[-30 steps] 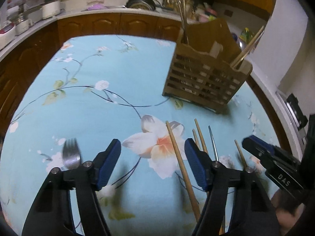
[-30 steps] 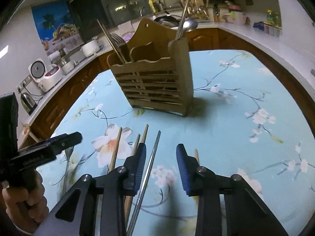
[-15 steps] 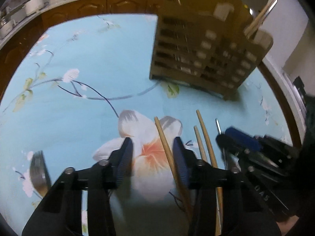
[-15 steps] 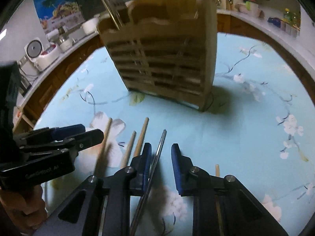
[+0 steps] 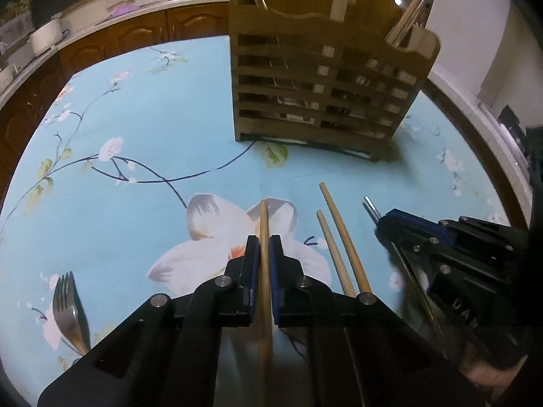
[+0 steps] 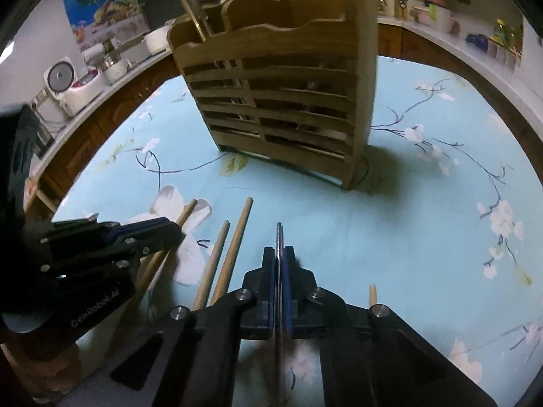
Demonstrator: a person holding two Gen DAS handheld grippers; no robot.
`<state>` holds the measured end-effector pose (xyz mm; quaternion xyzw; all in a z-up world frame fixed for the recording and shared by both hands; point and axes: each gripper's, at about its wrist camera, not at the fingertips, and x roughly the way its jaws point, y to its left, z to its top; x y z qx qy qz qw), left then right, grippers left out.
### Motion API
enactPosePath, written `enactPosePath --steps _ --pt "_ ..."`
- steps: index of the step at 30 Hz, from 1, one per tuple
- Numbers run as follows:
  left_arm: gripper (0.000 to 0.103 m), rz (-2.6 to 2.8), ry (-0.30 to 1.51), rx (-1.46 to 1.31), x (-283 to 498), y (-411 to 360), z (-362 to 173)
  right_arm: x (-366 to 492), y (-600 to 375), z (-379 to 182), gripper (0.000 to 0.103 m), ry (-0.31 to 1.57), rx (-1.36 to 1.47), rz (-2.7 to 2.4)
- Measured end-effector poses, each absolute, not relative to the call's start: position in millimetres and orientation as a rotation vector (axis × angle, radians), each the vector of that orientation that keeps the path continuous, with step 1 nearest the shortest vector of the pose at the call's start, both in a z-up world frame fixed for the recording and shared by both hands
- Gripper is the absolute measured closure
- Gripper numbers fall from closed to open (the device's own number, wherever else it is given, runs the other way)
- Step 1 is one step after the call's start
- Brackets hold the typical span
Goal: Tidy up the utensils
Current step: 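Grasp a wooden chopstick with the left tool while the right tool grasps a metal skewer, then lift and carry the chopstick and skewer over the wooden holder and lower them in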
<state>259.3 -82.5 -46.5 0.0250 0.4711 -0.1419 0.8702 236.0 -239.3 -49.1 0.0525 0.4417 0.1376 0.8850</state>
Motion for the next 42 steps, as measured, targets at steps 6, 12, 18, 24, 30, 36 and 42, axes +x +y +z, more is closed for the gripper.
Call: enactPosePath --steps 6,12,18,24,30,36,42 --pt "0.098 -0.317 0.929 -0.004 244 -67 -21 221 -253 -29 0.099 0.871 0.178 0.289" --pt "0.098 -0.327 0.865 -0.057 230 -48 8 203 -263 1 0.099 0.795 0.215 0.288" --pt "0.098 -0.333 0.812 -0.088 213 -37 30 192 -265 20 0.099 0.746 0.225 0.278" --pt "0.098 -0.337 0.779 -0.097 200 -32 43 179 -269 32 0.099 0.711 0.237 0.272" --pt "0.098 -0.347 0.738 -0.112 190 -27 59 170 -275 44 0.099 0.677 0.245 0.267" --pt "0.098 -0.352 0.685 -0.122 181 -21 80 161 -281 62 0.099 0.626 0.251 0.261" --pt "0.098 -0.351 0.65 -0.13 176 -18 93 157 -285 77 0.099 0.581 0.252 0.258"
